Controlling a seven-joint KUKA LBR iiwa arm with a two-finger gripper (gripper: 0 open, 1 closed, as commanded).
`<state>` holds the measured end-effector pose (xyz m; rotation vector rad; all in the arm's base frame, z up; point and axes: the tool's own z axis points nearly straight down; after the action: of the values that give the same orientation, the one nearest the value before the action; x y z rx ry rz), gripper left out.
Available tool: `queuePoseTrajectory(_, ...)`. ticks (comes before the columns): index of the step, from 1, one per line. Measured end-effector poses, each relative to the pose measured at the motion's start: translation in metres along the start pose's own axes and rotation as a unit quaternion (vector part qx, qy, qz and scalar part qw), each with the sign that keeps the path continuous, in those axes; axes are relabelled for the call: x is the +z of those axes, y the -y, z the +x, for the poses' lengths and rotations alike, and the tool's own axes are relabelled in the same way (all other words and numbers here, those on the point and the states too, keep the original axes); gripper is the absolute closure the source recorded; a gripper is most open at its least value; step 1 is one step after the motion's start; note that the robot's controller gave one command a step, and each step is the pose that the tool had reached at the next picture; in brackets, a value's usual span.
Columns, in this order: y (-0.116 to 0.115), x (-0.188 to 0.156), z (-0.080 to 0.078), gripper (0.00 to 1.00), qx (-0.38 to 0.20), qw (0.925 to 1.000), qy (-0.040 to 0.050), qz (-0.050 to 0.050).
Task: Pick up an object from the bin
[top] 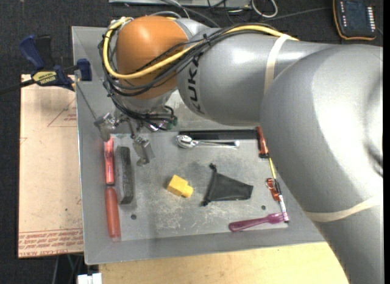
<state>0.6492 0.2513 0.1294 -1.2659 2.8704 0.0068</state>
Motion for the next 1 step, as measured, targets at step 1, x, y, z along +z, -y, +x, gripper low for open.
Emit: queuePoseTrajectory(1,0.0071,0.0579,0.0045,0.0,-0.252,0.9677,0.0024,0.005)
